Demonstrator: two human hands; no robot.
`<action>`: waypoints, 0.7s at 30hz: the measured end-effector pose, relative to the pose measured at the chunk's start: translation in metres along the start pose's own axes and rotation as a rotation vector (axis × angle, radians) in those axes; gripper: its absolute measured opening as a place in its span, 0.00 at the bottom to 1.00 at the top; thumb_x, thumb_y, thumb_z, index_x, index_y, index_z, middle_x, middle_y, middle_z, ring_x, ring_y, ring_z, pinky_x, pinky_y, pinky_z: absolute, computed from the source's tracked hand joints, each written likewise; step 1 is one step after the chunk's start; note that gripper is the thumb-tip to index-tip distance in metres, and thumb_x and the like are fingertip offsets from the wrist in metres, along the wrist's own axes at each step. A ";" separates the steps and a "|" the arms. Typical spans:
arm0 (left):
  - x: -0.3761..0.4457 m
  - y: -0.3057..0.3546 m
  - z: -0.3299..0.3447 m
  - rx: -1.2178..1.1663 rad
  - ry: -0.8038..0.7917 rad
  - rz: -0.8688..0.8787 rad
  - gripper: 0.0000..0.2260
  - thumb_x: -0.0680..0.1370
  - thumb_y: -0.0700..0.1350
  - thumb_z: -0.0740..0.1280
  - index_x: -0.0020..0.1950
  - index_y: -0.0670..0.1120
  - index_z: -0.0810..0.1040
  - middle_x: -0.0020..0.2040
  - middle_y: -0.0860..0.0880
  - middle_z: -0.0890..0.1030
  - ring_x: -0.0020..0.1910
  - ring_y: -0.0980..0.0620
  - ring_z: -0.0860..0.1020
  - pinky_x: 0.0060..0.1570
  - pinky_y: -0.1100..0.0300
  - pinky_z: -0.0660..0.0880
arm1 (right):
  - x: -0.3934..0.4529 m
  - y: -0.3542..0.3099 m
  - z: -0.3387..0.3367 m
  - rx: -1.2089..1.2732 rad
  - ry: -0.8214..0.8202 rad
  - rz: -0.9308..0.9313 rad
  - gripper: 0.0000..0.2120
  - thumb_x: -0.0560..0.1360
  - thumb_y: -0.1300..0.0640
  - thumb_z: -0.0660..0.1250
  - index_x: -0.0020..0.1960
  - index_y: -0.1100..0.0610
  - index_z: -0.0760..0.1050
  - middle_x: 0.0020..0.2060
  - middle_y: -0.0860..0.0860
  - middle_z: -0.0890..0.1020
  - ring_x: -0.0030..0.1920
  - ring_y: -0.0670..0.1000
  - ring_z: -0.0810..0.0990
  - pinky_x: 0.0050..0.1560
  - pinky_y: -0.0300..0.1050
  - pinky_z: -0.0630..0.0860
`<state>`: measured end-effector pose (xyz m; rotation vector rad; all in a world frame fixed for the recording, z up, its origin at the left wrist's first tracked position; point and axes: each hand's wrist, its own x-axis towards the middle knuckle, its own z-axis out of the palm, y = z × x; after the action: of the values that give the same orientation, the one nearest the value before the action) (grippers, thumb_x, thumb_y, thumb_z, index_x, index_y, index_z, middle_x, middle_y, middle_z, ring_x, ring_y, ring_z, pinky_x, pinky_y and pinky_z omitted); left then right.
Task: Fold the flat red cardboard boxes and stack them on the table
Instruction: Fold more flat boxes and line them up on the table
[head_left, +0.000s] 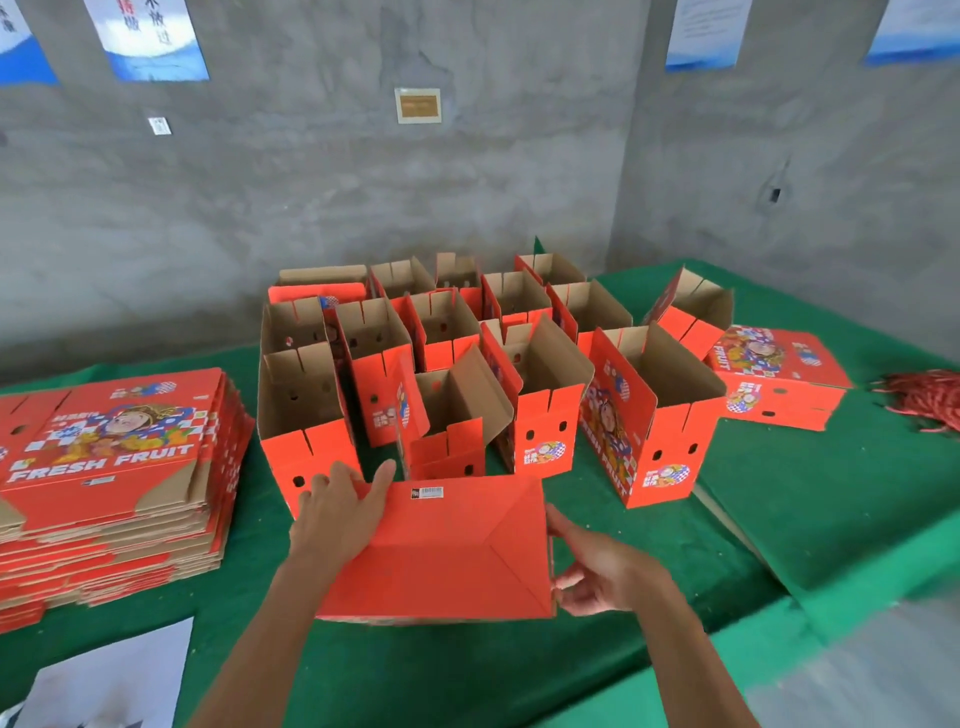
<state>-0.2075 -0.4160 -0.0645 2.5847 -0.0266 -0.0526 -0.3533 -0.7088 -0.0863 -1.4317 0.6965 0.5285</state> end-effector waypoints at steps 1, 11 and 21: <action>-0.001 0.006 0.003 -0.040 -0.014 0.002 0.29 0.76 0.76 0.56 0.53 0.51 0.73 0.55 0.46 0.76 0.60 0.39 0.75 0.59 0.43 0.72 | -0.012 -0.004 -0.011 -0.025 0.021 -0.044 0.36 0.73 0.22 0.61 0.66 0.48 0.77 0.48 0.57 0.81 0.36 0.53 0.86 0.40 0.44 0.83; -0.038 0.105 0.086 -0.605 -0.786 -0.176 0.35 0.71 0.73 0.71 0.71 0.56 0.72 0.67 0.52 0.76 0.71 0.41 0.73 0.63 0.30 0.72 | -0.078 -0.019 -0.076 -0.367 0.325 -0.733 0.14 0.76 0.49 0.77 0.59 0.41 0.78 0.48 0.49 0.80 0.35 0.43 0.79 0.43 0.36 0.78; -0.083 0.162 0.151 -1.019 -0.625 0.026 0.24 0.80 0.71 0.58 0.76 0.69 0.65 0.64 0.64 0.78 0.60 0.56 0.80 0.51 0.43 0.83 | 0.012 0.070 -0.064 -0.792 0.555 -0.784 0.11 0.78 0.54 0.72 0.60 0.52 0.79 0.64 0.54 0.70 0.62 0.52 0.71 0.66 0.53 0.73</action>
<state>-0.2982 -0.6302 -0.1043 1.4716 -0.2045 -0.6728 -0.4015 -0.7676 -0.1441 -2.4730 0.2761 -0.2780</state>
